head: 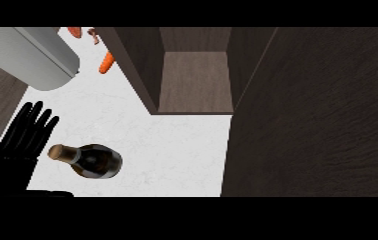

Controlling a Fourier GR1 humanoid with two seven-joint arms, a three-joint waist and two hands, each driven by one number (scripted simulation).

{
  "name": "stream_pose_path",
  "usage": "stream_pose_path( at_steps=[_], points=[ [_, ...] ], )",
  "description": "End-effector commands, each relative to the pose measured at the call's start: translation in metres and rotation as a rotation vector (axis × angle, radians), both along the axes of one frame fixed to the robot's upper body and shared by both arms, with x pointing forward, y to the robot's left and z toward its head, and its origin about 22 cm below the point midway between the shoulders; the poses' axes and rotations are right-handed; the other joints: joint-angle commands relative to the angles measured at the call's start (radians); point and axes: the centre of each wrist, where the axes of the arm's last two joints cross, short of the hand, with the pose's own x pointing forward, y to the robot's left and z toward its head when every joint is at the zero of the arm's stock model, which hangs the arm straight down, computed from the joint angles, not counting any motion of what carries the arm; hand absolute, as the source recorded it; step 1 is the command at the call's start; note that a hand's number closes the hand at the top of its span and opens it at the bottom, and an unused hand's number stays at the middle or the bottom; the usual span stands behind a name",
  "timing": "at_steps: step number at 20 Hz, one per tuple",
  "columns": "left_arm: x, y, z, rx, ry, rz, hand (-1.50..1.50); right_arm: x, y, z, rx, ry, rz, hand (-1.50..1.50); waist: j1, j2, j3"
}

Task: Pick up the wine, place it into the cabinet and close the cabinet

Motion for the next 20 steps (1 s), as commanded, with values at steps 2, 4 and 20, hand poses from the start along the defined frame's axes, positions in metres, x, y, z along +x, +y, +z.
stream_pose_path(
  at_steps=[2, 4, 20],
  points=[
    [0.008, 0.004, -0.019, 0.0, 0.016, 0.001, -1.5, -0.03, -0.008, 0.012, 0.036, -0.064, 0.029, -1.5, -0.001, 0.0, 0.001],
    [0.01, 0.005, -0.026, 0.014, 0.018, -0.001, -1.5, -0.017, -0.006, 0.012, 0.047, -0.045, 0.022, -1.5, 0.002, 0.001, 0.001],
    [0.02, 0.019, -0.082, -0.021, 0.041, -0.033, -1.5, -0.031, -0.008, 0.016, 0.033, -0.039, 0.042, -1.5, -0.003, 0.0, 0.0]
  ],
)
